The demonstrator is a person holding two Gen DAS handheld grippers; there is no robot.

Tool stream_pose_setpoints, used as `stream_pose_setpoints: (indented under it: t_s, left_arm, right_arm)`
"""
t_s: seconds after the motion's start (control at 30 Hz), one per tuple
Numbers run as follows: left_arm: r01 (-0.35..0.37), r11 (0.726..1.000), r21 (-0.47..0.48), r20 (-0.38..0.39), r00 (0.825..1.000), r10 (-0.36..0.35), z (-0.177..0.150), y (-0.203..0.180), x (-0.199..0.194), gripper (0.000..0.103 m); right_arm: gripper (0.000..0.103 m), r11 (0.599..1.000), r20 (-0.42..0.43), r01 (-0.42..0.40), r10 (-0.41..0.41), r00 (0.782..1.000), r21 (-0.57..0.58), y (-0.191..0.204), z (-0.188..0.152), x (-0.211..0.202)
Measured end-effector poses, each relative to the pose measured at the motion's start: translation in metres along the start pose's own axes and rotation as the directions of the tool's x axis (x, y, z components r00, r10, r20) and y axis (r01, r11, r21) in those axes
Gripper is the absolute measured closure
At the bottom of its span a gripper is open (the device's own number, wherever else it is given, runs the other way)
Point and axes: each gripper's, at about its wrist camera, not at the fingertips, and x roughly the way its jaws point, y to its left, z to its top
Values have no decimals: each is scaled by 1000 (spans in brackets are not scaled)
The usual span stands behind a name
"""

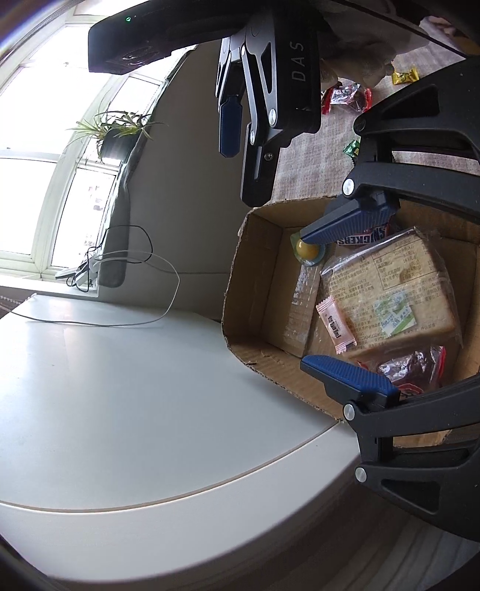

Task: Organize snacks
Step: 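Withdraw both open grippers from the box back over the snacks, then close the left gripper on the green translucent candy while the right grasps the yellow packet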

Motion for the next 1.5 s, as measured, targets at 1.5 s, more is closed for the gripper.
stream_pose_setpoints:
  t_s: [1.5]
  left_arm:
    - [386, 909, 158, -278, 900, -335, -91, -185, 26, 63]
  right_arm:
    - [39, 968, -183, 137, -98, 978, 211, -90, -241, -103]
